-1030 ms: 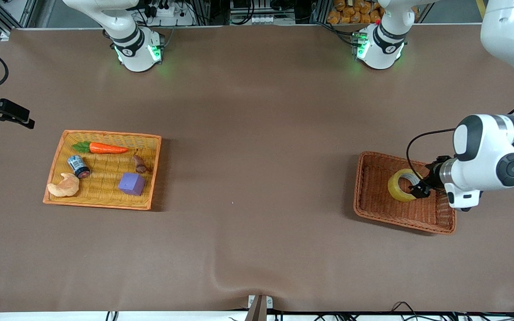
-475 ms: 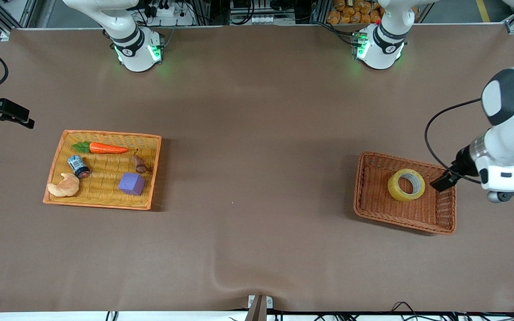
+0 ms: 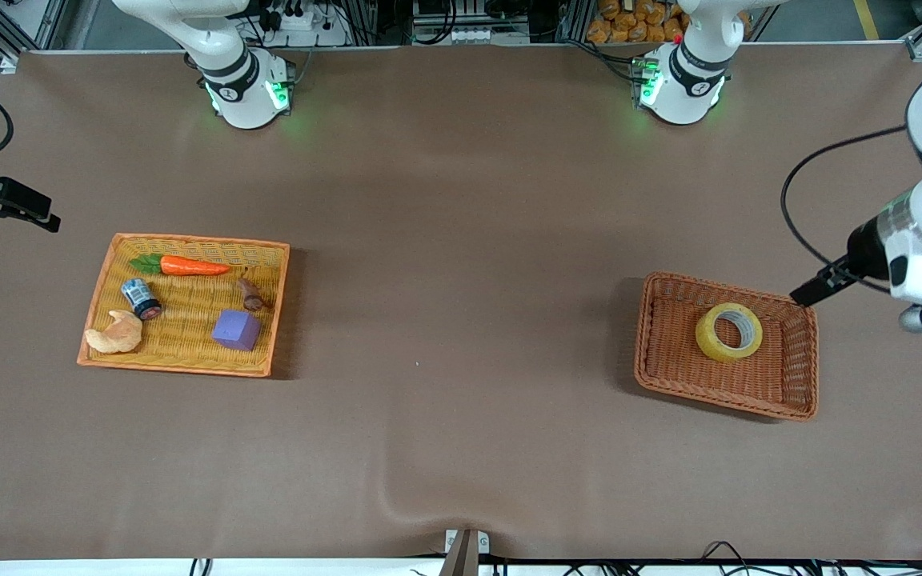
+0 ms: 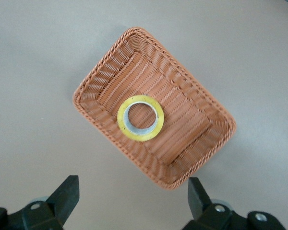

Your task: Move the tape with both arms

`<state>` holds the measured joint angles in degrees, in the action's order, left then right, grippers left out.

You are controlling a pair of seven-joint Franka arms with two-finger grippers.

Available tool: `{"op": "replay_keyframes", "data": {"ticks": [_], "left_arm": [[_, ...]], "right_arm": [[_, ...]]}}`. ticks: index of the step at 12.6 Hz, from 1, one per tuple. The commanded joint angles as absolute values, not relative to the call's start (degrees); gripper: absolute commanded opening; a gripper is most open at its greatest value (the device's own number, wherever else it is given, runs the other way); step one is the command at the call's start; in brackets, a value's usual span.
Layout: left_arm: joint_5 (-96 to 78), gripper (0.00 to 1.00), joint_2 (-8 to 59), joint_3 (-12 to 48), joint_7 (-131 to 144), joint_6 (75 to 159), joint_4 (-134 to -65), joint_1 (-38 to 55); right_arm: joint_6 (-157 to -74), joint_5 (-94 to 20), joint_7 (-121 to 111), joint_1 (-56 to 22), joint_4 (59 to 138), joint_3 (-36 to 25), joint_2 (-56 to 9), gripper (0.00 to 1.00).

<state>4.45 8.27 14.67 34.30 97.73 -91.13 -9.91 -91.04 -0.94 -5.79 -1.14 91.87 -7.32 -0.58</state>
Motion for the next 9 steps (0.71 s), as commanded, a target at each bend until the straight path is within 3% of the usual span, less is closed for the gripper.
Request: {"op": "replay_keyframes", "data": {"ticks": [1,3,6,9], "left_arm": [[5.28,1.00,4.14,14.94,27.28,94.05,-91.76,-9.93],[5.19,1.00,2.30,13.20,22.69,91.68,-91.58,-6.79],[5.10,1.00,-0.52,6.00,11.21,89.91,-92.02,1.73],[0.99,1.00,-2.63,2.65,0.47,88.42,-91.76,2.90]], "right_arm": [[-90.62,-0.44,-4.83,-0.79,90.97,-6.59,-0.44,1.00],[-90.70,-0.44,-5.36,-0.27,90.88,-6.68,-0.62,1.00],[-90.35,-0.44,-5.54,-0.35,90.79,-6.77,-0.53,1.00],[-89.12,-0.53,-5.62,0.44,90.70,-6.86,-0.44,1.00]]}}
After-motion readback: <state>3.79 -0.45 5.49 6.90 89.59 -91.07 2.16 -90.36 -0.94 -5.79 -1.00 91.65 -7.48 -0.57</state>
